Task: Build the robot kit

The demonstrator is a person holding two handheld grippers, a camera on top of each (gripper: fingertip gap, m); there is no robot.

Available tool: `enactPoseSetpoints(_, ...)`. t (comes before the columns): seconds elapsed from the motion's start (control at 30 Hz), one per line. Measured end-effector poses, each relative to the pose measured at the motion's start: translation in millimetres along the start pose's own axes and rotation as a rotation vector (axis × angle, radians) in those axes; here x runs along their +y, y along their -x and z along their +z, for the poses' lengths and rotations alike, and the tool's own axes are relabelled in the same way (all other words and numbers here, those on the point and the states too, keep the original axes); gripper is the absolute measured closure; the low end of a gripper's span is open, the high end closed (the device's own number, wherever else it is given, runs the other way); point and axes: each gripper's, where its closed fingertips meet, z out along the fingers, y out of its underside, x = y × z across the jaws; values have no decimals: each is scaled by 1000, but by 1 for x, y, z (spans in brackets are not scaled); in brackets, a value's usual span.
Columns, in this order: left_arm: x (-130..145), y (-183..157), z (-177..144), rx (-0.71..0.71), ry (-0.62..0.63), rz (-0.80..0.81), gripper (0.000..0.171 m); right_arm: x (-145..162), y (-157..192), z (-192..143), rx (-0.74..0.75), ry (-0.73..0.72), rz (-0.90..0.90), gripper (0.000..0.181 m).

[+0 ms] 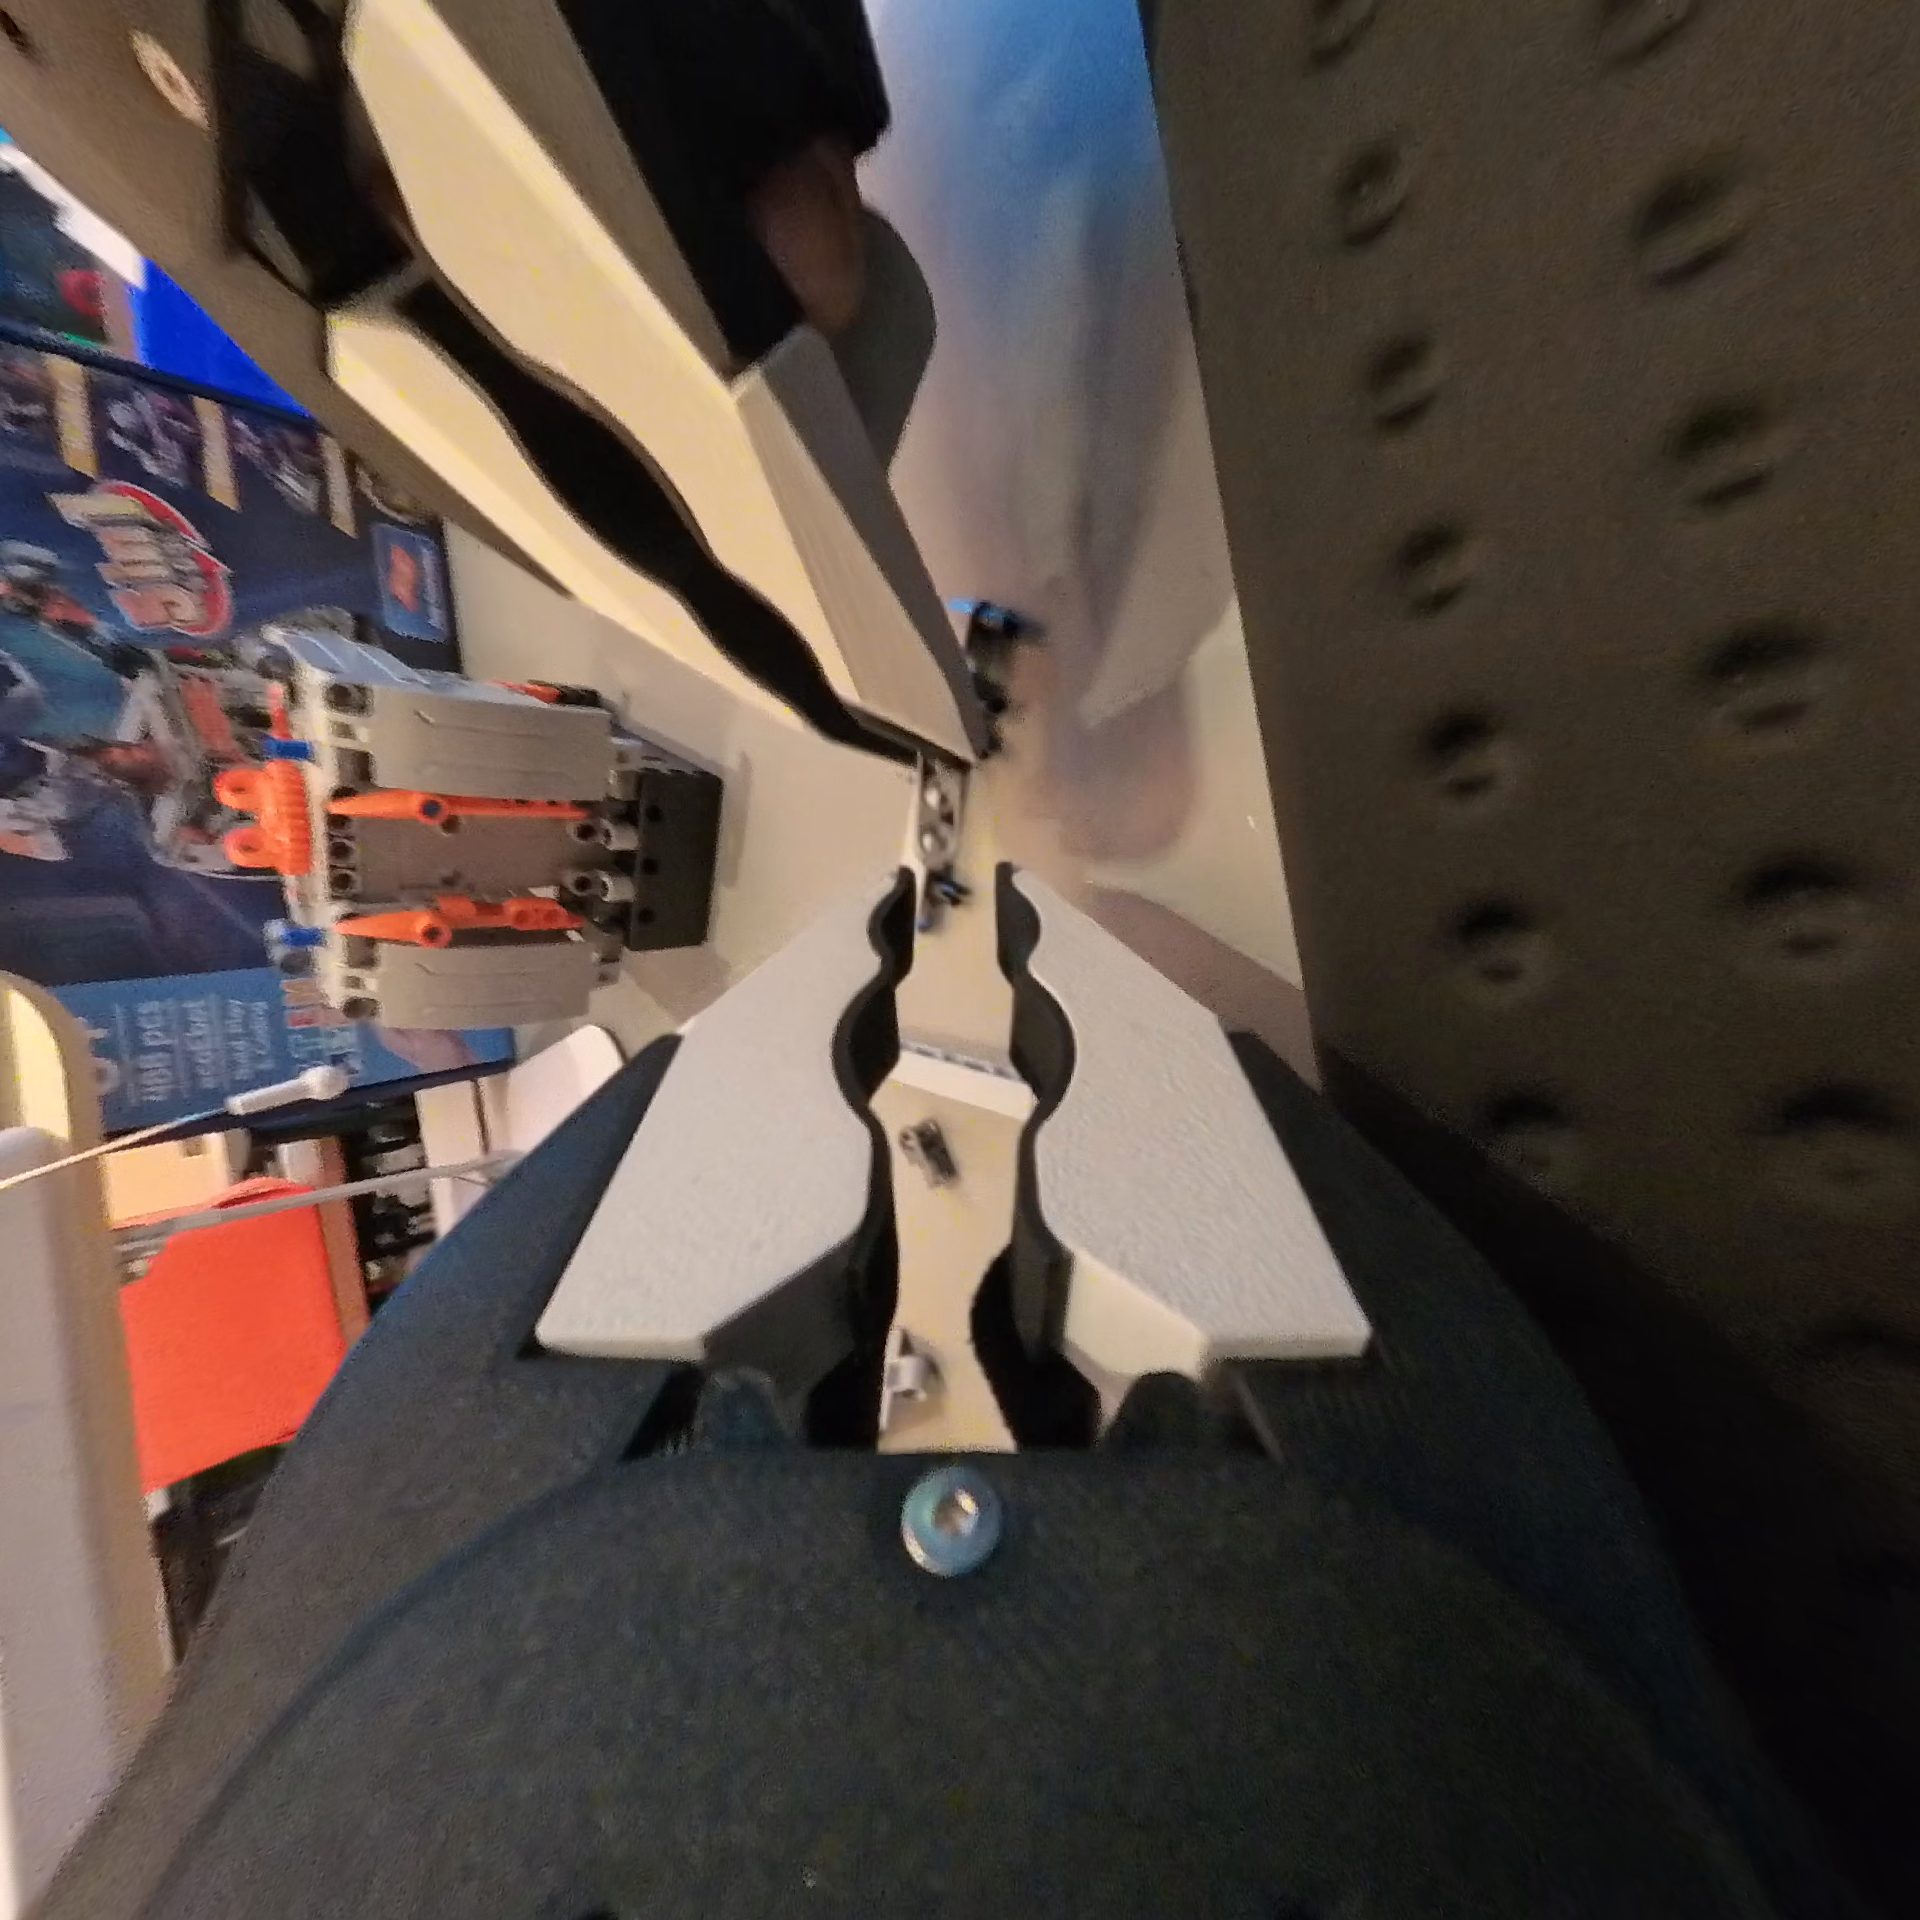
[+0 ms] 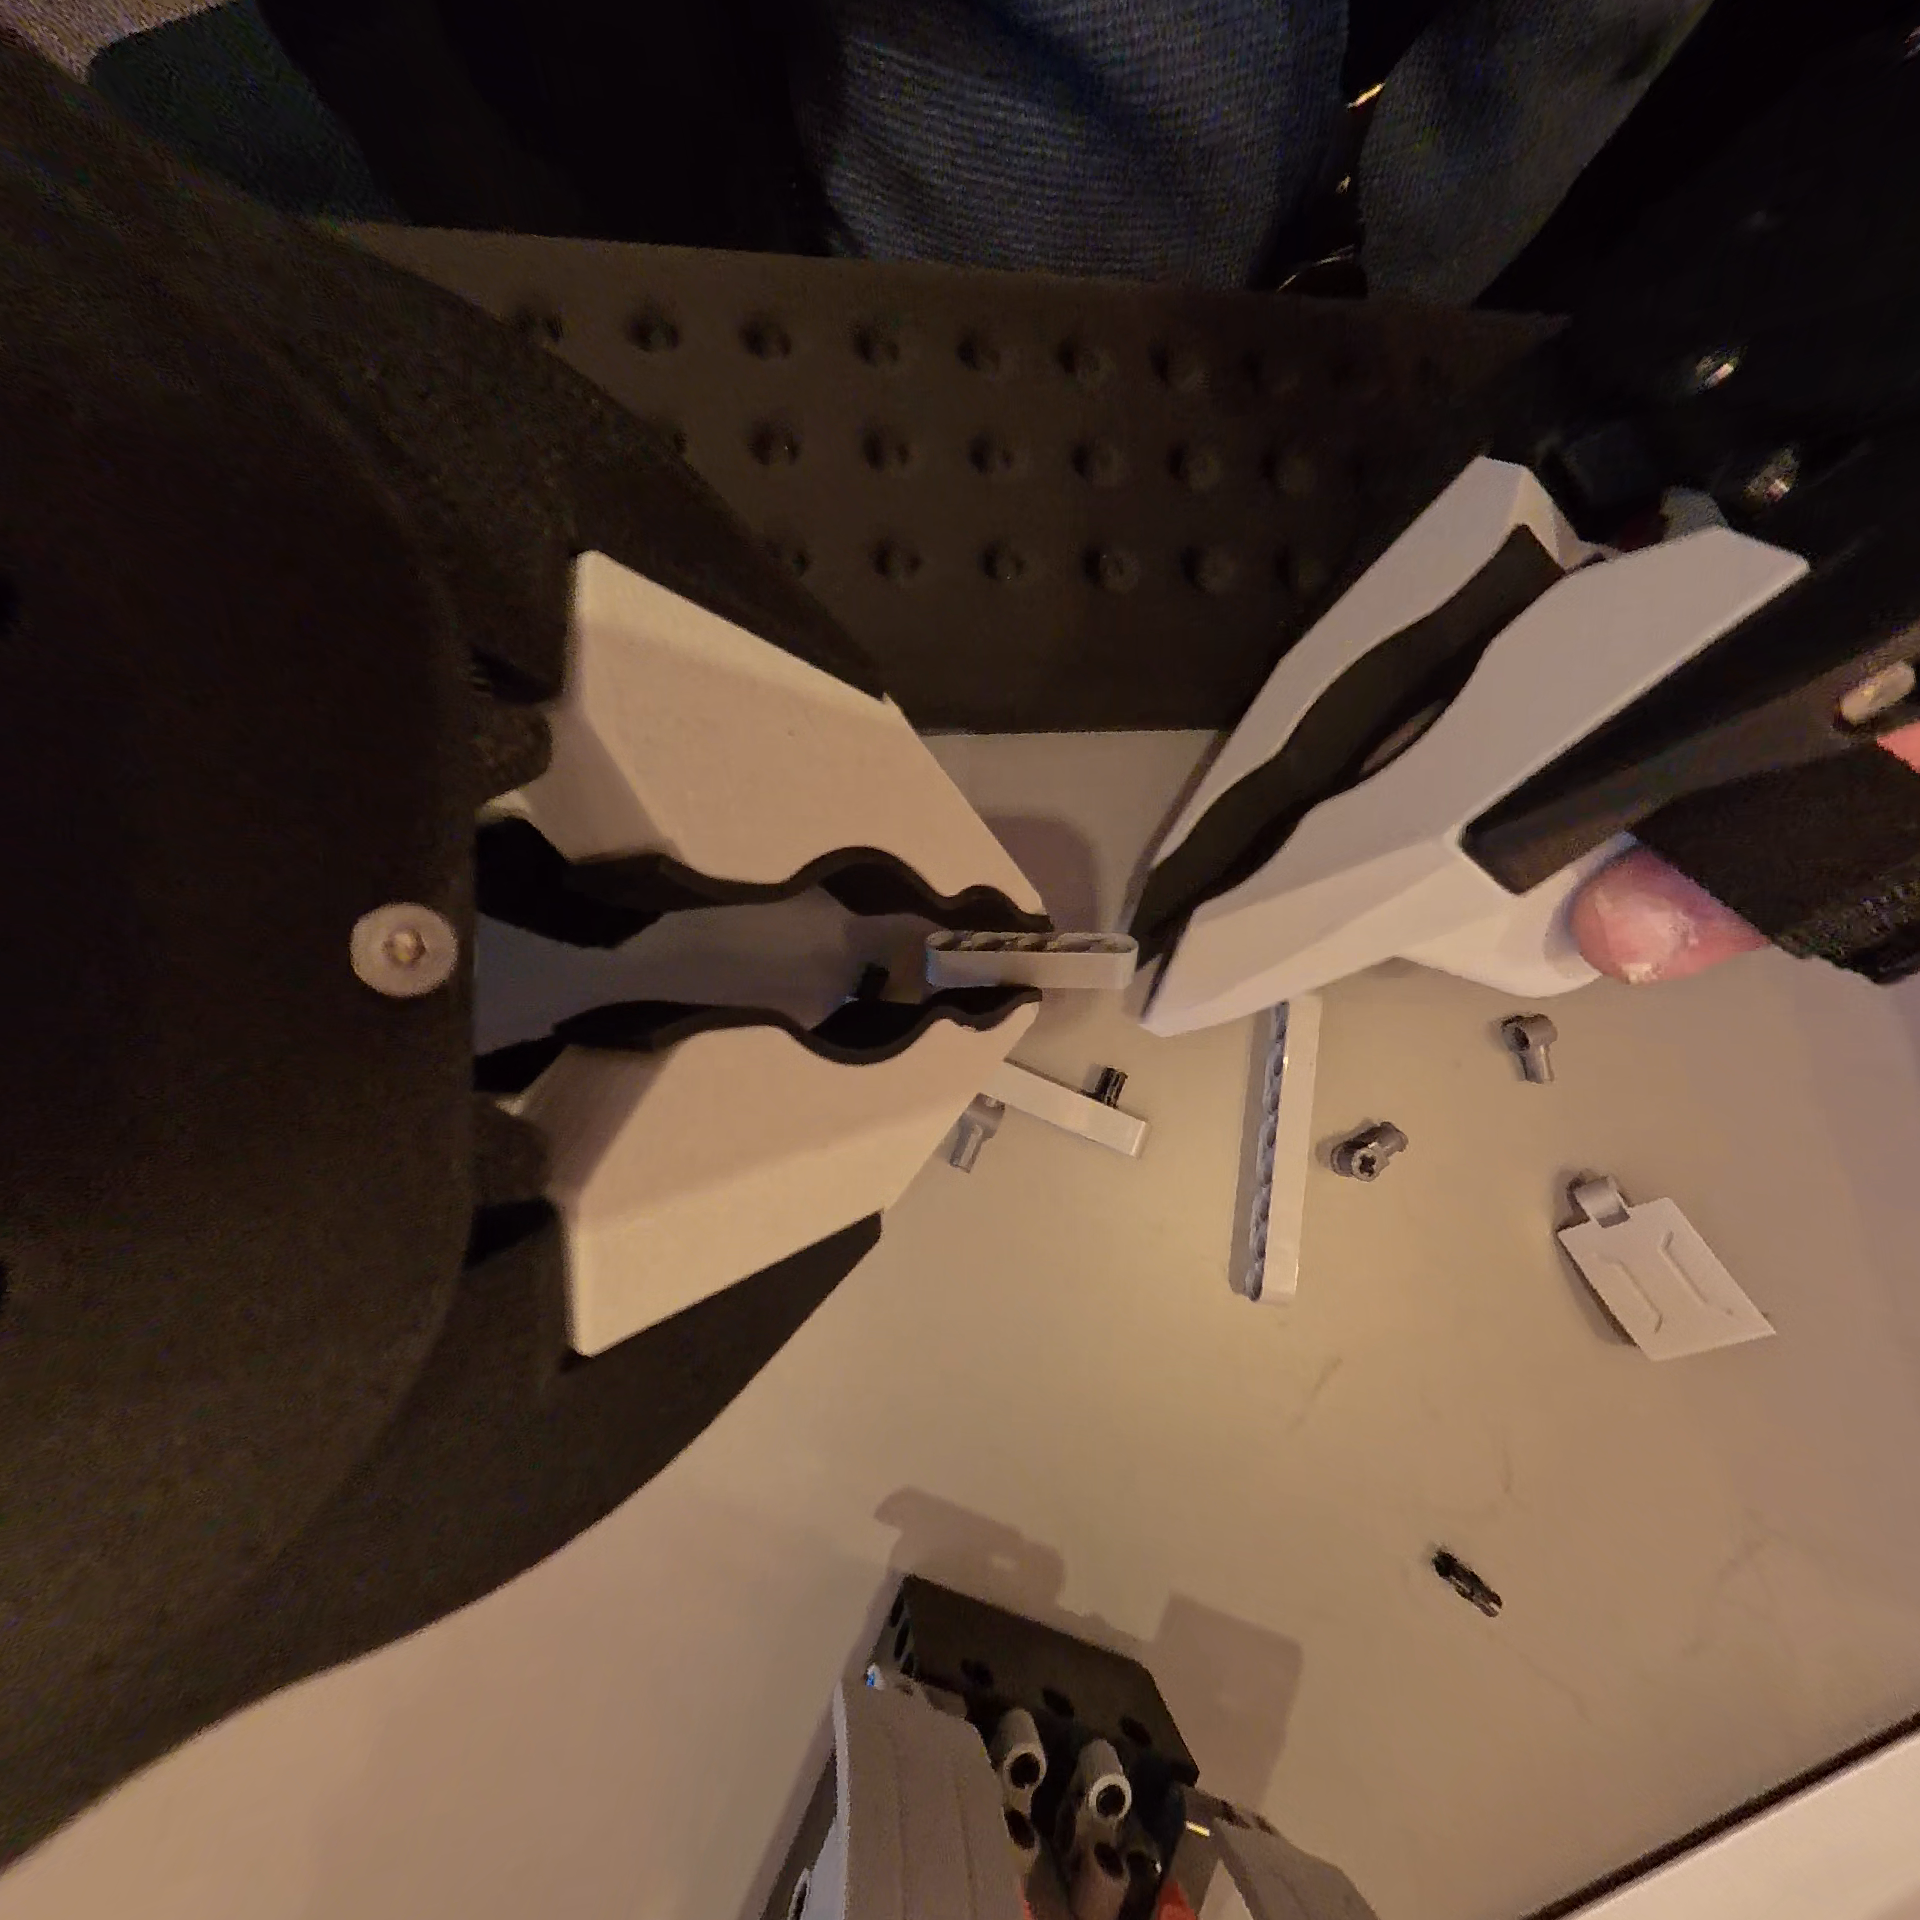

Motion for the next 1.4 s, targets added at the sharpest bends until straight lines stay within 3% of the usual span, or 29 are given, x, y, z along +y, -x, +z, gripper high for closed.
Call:
enactPoseSetpoints(0.1, 13, -6, 1, 81, 22, -61, 154, 5, 3, 4, 16, 36, -16, 174)
enactPoseSetpoints(0.3, 18, 1, 5, 282, 0, -336, 131, 17, 4, 12, 70, 121, -78, 174)
enactPoseSetpoints(0.6, 10, -13, 11, 566, -9, -529, 125, 20, -3, 11, 112, 123, -100, 176)
enactPoseSetpoints(1.07, 0, -15, 14, 560, -45, -558, 129, 18, -13, 11, 168, 118, -105, 175)
enactPoseSetpoints(1.4, -1, -11, 18, 540, -43, -576, 137, 18, -27, -8, 200, 67, -80, 143)
